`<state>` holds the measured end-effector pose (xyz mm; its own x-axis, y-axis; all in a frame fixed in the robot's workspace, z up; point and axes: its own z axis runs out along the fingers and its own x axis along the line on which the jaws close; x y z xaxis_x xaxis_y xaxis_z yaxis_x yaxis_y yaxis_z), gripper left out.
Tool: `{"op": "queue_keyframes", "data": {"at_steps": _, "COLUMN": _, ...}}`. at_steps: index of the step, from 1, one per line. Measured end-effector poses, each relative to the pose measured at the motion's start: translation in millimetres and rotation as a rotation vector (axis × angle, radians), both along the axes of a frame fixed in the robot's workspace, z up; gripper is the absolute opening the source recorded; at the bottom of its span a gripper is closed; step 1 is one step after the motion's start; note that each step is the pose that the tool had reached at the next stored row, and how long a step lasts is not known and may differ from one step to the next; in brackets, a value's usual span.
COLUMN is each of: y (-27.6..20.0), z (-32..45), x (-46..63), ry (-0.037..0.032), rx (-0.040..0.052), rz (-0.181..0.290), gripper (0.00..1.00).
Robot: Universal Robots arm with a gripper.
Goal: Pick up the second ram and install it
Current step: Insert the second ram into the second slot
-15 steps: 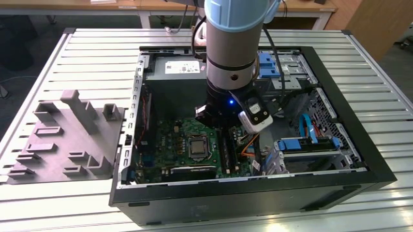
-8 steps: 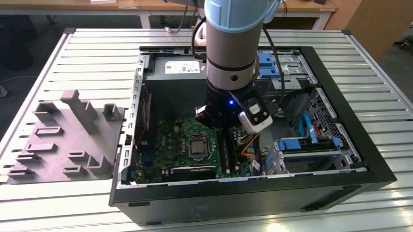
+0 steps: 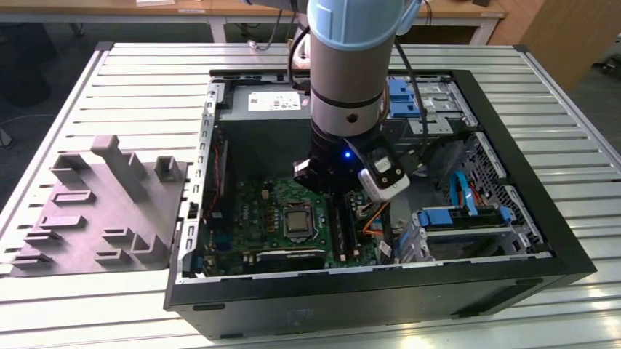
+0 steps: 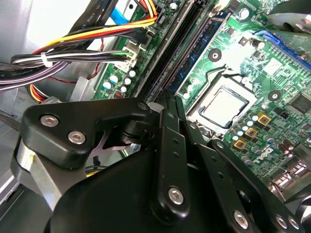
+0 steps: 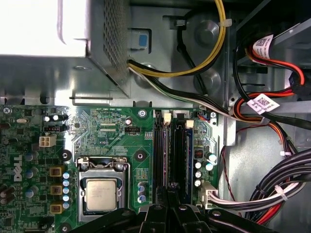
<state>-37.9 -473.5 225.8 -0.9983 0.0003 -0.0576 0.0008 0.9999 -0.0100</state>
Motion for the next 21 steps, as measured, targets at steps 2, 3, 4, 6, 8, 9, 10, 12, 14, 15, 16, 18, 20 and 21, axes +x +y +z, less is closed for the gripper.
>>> {"op": "queue_keyframes", "data": {"at_steps": 2, "y": 0.0, "z": -0.5, "x": 0.0, "ry": 0.0001, "rx": -0.0002, "rz": 0.0, "gripper": 0.12}}
{"op": "queue_keyframes", "data": {"at_steps": 3, "y": 0.0, "z": -0.6, "x": 0.0, "ry": 0.0001, "rx": -0.0003, "rz": 0.0, "gripper": 0.12}}
{"op": "queue_keyframes", "data": {"at_steps": 4, "y": 0.0, "z": -0.6, "x": 0.0, "ry": 0.0002, "rx": -0.0004, "rz": 0.0, "gripper": 0.12}}
{"op": "queue_keyframes", "data": {"at_steps": 6, "y": -0.1, "z": -1.0, "x": 0.0, "ry": 0.0, "rx": -0.0001, "rz": 0.0, "gripper": 0.12}}
{"op": "queue_keyframes", "data": {"at_steps": 8, "y": -0.2, "z": -1.1, "x": 0.0, "ry": 0.0001, "rx": -0.0003, "rz": 0.0, "gripper": 0.12}}
{"op": "queue_keyframes", "data": {"at_steps": 9, "y": -0.2, "z": -1.2, "x": 0.0, "ry": 0.0001, "rx": -0.0003, "rz": 0.0, "gripper": 0.12}}
{"op": "queue_keyframes", "data": {"at_steps": 10, "y": -0.2, "z": -1.3, "x": 0.0, "ry": 0.0001, "rx": -0.0004, "rz": 0.0, "gripper": 0.12}}
{"op": "queue_keyframes", "data": {"at_steps": 12, "y": -0.2, "z": -2.0, "x": 0.0, "ry": -0.0001, "rx": 0.0001, "rz": 0.0, "gripper": 0.12}}
{"op": "queue_keyframes", "data": {"at_steps": 14, "y": -0.2, "z": -2.4, "x": 0.0, "ry": 0.0002, "rx": -0.0004, "rz": 0.0, "gripper": 0.12}}
{"op": "queue_keyframes", "data": {"at_steps": 15, "y": -0.2, "z": -2.4, "x": 0.0, "ry": 0.0002, "rx": -0.0005, "rz": 0.0, "gripper": 0.12}}
{"op": "queue_keyframes", "data": {"at_steps": 16, "y": -0.2, "z": -2.4, "x": 0.0, "ry": 0.0002, "rx": -0.0005, "rz": 0.0, "gripper": 0.12}}
{"op": "queue_keyframes", "data": {"at_steps": 18, "y": -0.2, "z": -2.6, "x": -0.1, "ry": 0.0001, "rx": -0.0003, "rz": 0.0, "gripper": 0.12}}
{"op": "queue_keyframes", "data": {"at_steps": 20, "y": -0.2, "z": -2.7, "x": -0.1, "ry": 0.0001, "rx": -0.0002, "rz": 0.0, "gripper": 0.12}}
{"op": "queue_keyframes", "data": {"at_steps": 21, "y": -0.2, "z": -2.7, "x": -0.1, "ry": 0.0001, "rx": -0.0002, "rz": 0.0, "gripper": 0.12}}
